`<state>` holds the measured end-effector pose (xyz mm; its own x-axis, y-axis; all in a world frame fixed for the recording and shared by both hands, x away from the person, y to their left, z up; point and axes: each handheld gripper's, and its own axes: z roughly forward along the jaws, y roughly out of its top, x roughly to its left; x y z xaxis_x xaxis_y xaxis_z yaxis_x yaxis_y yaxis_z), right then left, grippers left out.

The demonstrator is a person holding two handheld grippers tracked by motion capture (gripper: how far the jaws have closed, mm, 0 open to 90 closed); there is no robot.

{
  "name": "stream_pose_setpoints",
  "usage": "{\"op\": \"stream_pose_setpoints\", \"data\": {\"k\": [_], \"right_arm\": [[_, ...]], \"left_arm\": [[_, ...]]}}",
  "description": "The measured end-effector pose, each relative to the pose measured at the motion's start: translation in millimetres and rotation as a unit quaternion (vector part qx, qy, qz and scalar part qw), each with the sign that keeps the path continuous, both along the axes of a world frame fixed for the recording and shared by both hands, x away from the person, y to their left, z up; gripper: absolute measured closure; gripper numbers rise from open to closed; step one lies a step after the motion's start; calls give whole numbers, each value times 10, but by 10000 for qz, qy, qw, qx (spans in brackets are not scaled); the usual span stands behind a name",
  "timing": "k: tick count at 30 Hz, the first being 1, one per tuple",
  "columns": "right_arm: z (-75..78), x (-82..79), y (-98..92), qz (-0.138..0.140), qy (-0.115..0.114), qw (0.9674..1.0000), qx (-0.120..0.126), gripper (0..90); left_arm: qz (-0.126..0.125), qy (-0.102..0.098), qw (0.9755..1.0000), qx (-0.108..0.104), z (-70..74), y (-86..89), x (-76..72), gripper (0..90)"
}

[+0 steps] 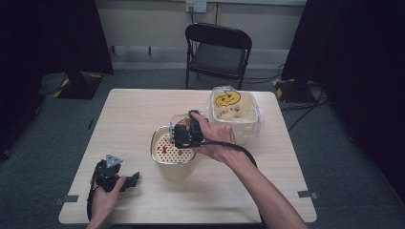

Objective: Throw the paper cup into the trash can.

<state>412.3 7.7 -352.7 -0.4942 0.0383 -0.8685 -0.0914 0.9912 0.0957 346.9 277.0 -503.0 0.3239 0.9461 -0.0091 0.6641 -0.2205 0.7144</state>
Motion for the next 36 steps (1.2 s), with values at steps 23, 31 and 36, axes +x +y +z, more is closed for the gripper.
{"op": "stream_pose_setpoints", "data": {"k": [23, 31, 36], "right_arm": [[-64, -82, 132, 331, -1566, 9732, -1653, 481], [-47, -123, 128, 315, -1952, 9590, -2031, 487], [-66, -137, 121, 499, -2360, 9385, -2472, 494]], "left_arm": [[-1, 1, 10000, 1, 0, 0, 0, 0], [3, -6, 10000, 3, 0, 0, 0, 0], [6, -4, 10000, -8, -1, -1, 0, 0]]}}
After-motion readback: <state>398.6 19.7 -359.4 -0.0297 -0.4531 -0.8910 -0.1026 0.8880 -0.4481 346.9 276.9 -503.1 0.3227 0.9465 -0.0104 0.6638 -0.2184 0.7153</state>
